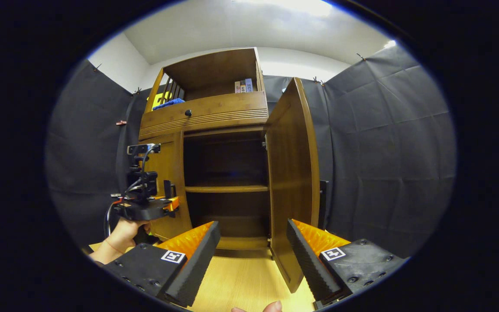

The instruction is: Open the right door of the double-door shoe cabinet with the right hand, and open the left door with the left hand.

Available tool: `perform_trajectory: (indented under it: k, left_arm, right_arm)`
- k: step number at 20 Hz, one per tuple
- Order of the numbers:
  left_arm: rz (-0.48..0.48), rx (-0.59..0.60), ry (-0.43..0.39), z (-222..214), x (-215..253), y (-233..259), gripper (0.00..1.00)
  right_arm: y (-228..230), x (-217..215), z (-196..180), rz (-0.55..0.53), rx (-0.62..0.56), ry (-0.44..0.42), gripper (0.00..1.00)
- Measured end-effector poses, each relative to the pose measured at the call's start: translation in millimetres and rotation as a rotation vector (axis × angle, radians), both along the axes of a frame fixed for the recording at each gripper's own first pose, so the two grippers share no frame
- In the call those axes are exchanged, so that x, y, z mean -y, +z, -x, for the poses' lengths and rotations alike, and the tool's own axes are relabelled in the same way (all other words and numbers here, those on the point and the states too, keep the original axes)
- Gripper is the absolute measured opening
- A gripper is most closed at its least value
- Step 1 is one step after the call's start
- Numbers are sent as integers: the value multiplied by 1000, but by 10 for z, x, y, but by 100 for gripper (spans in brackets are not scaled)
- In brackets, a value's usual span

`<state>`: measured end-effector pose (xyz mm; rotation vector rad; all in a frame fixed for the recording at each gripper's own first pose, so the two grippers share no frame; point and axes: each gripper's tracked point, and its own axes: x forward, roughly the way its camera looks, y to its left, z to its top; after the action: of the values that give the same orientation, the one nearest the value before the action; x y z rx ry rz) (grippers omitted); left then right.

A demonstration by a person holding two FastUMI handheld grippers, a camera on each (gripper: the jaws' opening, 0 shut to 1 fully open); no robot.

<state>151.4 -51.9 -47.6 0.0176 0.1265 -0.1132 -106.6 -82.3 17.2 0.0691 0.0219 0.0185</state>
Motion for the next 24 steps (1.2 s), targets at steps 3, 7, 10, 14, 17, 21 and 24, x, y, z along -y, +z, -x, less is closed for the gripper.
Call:
perform_trajectory:
  k: [3,7,10,14,17,21,24]
  left_arm:
    - [-1,3,-2,200,-92,9,30]
    - [12,12,-5,512,-275,53,29]
    - [16,28,12,741,-458,94,29]
    - [16,37,37,1006,-721,113,27]
    - [7,35,58,1148,-910,127,26]
    - [-1,39,97,1310,-1168,147,23]
    - [-10,42,118,1388,-1316,161,22]
  right_arm:
    - [-12,-29,-13,7,2,0,97]
    - [-5,-84,8,5,2,9,98]
    - [-5,-147,3,13,7,15,97]
    - [1,-251,-26,16,1,28,100]
    - [-36,-308,-25,19,-6,39,98]
    - [-52,-407,-34,26,-8,54,98]
    - [-61,-467,-24,40,-6,60,98]
